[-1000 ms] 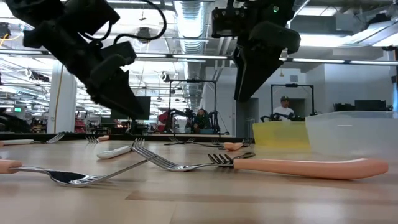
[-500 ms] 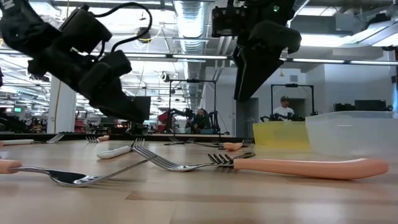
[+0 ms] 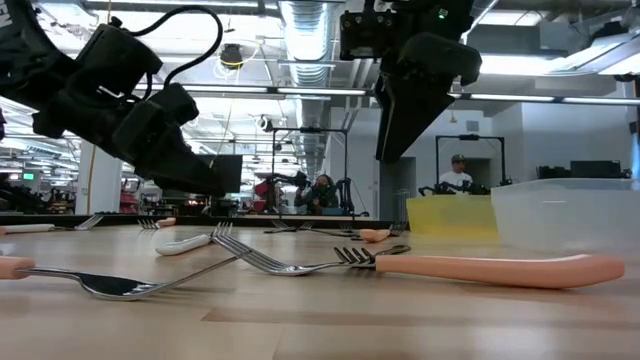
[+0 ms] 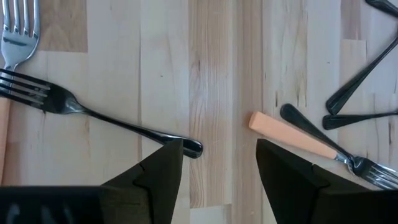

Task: Sort silverware by color (type)
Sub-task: Put the white fork into the transparent bin

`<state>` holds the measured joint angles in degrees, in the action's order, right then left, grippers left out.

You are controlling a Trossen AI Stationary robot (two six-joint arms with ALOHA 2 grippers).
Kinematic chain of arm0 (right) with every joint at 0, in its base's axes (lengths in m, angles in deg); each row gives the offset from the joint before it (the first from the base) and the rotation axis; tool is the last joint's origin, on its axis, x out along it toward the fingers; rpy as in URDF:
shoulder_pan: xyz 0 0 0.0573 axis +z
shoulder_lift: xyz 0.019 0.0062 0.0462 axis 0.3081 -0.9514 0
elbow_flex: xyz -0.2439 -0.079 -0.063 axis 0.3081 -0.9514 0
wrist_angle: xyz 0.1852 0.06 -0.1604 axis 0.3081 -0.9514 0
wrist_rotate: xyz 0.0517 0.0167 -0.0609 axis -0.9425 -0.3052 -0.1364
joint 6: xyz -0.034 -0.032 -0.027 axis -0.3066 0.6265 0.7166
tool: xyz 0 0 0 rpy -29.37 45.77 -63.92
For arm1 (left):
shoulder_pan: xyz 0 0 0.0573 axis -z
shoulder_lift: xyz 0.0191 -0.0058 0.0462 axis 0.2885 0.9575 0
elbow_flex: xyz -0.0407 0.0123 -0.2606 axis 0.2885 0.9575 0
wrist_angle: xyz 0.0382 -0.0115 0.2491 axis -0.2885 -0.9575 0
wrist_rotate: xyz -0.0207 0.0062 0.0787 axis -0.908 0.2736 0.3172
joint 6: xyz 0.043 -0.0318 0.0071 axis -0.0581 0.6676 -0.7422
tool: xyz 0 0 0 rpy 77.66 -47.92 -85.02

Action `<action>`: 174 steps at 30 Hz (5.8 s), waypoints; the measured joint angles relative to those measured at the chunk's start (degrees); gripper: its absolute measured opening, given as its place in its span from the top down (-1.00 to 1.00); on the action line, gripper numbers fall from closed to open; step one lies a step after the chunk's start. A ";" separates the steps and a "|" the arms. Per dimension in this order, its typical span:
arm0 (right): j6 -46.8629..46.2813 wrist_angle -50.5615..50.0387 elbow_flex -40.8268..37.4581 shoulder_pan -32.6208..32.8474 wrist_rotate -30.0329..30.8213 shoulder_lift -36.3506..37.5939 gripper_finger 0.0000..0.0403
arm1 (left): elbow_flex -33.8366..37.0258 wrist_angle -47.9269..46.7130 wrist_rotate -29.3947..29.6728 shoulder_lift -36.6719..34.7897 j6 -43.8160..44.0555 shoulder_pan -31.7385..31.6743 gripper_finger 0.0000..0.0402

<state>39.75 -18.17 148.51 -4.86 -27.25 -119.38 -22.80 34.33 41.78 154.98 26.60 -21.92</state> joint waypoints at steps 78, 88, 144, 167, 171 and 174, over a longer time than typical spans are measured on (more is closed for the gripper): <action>0.46 2.56 0.00 0.00 -0.07 -0.07 -0.14 | -0.52 28.09 -12.76 30.00 1.45 -3.52 -0.43; -0.01 2.51 0.00 0.02 -0.07 -0.07 -0.14 | -0.75 27.28 -9.69 30.80 1.41 -3.43 0.21; 1.59 43.03 -11.60 -3.02 0.45 18.93 -0.14 | -12.46 -5.71 0.30 -16.62 -12.47 -1.41 1.00; 2.11 64.77 -22.54 -5.79 -4.51 15.42 -0.39 | -23.03 -12.89 11.47 -13.11 -22.50 10.59 1.00; 1.94 69.65 -22.38 -6.21 -4.52 13.43 -0.45 | -22.97 -11.97 12.33 -13.14 -23.12 11.35 1.00; 1.98 70.15 -22.46 -6.23 -4.55 12.35 -0.45 | -22.97 -11.09 12.43 -13.14 -23.47 11.80 1.00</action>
<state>41.73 51.98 126.05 -11.09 -31.79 -107.03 -45.77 23.23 54.21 141.84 3.12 -10.12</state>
